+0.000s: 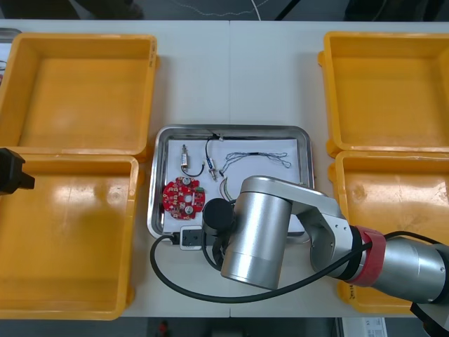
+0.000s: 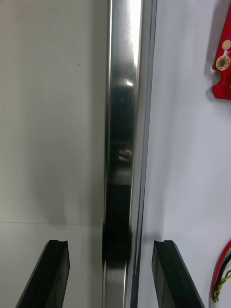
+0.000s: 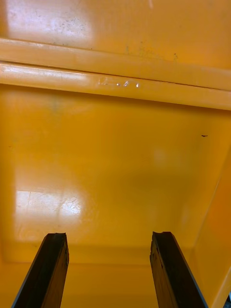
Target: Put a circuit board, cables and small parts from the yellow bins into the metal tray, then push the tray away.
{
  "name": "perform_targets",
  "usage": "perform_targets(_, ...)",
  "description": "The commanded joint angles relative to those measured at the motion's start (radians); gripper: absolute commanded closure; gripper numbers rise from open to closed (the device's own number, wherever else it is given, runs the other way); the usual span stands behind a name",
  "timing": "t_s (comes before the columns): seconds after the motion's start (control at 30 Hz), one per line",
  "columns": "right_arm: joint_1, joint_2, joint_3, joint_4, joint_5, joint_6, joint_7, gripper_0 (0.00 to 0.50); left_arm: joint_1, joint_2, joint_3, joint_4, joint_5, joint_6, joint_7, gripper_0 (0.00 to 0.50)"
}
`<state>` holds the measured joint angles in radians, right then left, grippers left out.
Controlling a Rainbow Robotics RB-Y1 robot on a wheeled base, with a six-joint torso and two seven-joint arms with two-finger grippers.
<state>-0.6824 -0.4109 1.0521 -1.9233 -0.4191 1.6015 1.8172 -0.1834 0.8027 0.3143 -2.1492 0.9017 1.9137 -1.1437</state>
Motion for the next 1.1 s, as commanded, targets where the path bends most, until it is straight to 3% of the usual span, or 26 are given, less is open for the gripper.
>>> perform_targets(0.03, -0.028, 0.024, 0.014, -0.008, 0.013, -0.008, 0.007, 0.245, 0.018, 0.009, 0.028, -0.029, -0.007, 0.006, -0.051, 0.0)
perform_targets(0.07, -0.028, 0.024, 0.013, -0.006, 0.016, -0.006, 0.005, 0.377, 0.018, 0.009, 0.028, -0.029, -0.007, 0.006, -0.051, 0.0)
perform_targets(0.13, -0.028, 0.024, 0.013, -0.008, 0.02, -0.006, 0.005, 0.457, 0.018, 0.009, 0.028, -0.029, -0.007, 0.006, -0.051, 0.0)
perform_targets(0.2, -0.029, 0.024, 0.014, -0.006, 0.037, -0.008, 0.005, 0.489, 0.018, 0.009, 0.028, -0.029, -0.007, 0.006, -0.051, 0.0)
perform_targets(0.7, -0.092, -0.034, 0.013, -0.006, 0.071, -0.054, -0.001, 0.5, 0.018, 0.009, 0.028, -0.029, -0.007, 0.006, -0.051, 0.0)
perform_targets(1.1, -0.24, -0.042, 0.013, 0.129, 0.068, -0.057, -0.001, 0.5, 0.018, 0.009, 0.028, -0.029, -0.007, 0.006, -0.051, 0.0)
